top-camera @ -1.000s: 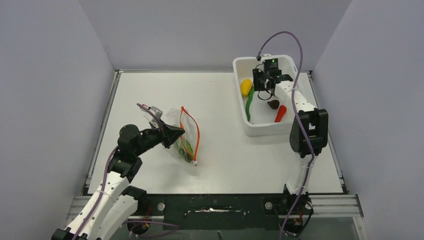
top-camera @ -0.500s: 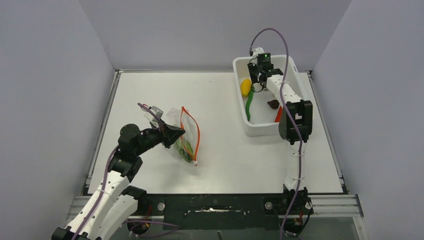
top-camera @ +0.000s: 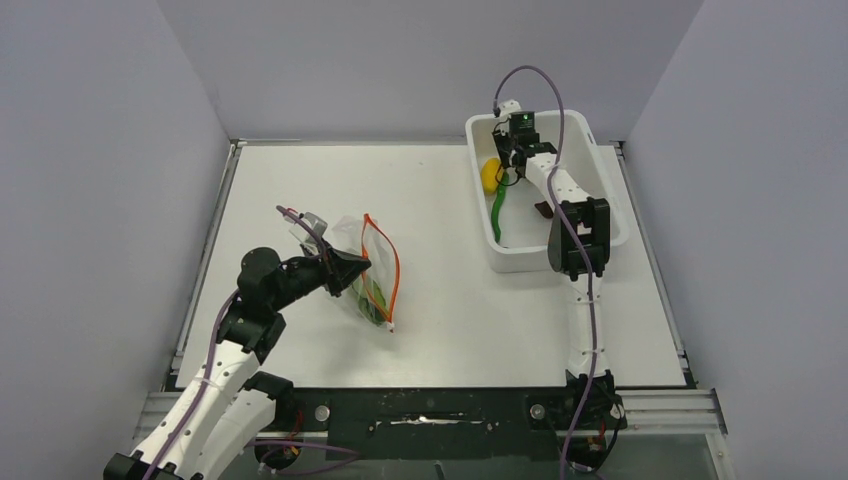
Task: Place the food in the zip-top bag and seal the zipper
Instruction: Pick up the fake vegetable from the bin.
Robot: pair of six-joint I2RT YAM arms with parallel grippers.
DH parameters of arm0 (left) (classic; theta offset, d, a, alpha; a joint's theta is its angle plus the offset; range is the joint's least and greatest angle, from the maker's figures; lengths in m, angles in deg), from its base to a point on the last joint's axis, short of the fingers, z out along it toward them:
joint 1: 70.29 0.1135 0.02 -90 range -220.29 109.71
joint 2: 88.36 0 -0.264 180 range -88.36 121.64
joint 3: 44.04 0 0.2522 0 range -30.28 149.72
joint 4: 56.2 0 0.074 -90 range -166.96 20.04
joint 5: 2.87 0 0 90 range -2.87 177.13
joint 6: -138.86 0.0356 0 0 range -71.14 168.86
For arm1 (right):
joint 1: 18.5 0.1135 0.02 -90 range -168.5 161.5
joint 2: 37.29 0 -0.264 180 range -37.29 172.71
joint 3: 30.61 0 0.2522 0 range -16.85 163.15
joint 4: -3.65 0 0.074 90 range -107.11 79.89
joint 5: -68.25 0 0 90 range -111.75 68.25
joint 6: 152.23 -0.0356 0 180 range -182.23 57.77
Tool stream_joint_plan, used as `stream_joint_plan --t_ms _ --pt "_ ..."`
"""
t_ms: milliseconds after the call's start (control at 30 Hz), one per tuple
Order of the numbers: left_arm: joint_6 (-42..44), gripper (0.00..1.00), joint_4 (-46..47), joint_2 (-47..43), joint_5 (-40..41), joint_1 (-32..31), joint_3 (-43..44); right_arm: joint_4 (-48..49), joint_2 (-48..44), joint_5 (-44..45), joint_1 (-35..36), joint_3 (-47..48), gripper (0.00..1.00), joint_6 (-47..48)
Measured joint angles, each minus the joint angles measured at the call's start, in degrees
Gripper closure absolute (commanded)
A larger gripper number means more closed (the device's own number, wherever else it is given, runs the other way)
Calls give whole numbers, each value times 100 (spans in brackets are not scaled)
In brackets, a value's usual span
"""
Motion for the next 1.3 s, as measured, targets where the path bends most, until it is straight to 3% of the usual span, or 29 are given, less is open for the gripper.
stream_joint_plan --t_ms 100,233,300,667,1100,1300 --pt "0 100 0 13 -2 0 -2 4 127 57 -15 13 69 48" --pt "0 100 0 15 -2 0 -2 9 186 98 -31 15 95 114" --pt "0 100 0 15 -2 0 -2 33 186 105 -37 15 100 138" --pt "0 100 0 24 -2 0 -4 101 -321 101 -35 -564 100 24" --pt "-46 100 48 -20 31 39 -22 -584 -2594 87 39 -1456 100 -756" --pt "-227 100 223 11 52 39 -22 -1038 -3873 -424 201 -2127 100 -1333"
